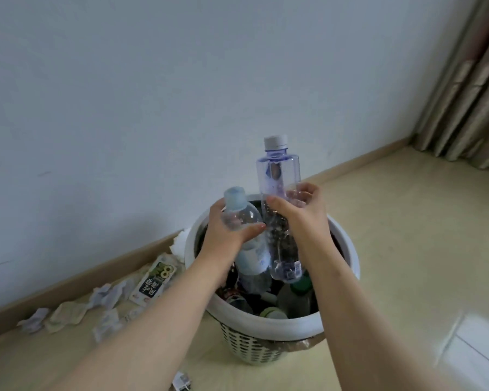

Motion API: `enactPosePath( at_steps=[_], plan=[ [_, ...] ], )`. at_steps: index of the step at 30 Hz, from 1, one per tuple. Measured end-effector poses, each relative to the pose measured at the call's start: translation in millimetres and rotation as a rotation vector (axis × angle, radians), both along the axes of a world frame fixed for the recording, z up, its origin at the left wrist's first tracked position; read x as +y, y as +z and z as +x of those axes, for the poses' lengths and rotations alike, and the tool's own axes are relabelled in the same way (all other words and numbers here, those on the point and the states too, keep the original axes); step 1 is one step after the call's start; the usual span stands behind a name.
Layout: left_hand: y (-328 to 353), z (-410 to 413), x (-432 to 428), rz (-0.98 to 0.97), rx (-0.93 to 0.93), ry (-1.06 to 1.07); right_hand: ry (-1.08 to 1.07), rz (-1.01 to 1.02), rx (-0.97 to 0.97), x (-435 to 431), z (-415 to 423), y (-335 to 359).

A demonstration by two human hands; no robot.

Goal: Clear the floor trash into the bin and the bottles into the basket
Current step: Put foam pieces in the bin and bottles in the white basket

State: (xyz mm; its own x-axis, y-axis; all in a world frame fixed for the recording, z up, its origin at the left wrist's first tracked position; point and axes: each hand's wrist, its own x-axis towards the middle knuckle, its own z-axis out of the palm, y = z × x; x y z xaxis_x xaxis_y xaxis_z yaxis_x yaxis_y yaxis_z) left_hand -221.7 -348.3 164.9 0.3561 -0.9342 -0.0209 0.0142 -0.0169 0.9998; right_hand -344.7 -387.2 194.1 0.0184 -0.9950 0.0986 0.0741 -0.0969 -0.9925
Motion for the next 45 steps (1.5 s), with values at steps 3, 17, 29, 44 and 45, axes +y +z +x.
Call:
enactPosePath(
  at_steps=[3,17,29,44,45],
  plan=[
    [1,0,4,0.024,-0.14,-0.032,-0.018,-0.061,-0.034,1,4,-3],
    [-13,5,19,0.186,-0.754,-0.308,-0.112,0.237,0.289,7,-11,-45],
    [-9,-19,10,0.23,-1.063,-0.577,-0.091,0.367,0.552,8,-17,-59],
    [-9,-4,14,0.366,-1.081,-0.458,-0.218,0.324,0.649,12,-17,-45],
    [-5,1,15,0.337,-1.098,-0.417,-0.243,0.288,0.683,12,-14,-40]
  ],
)
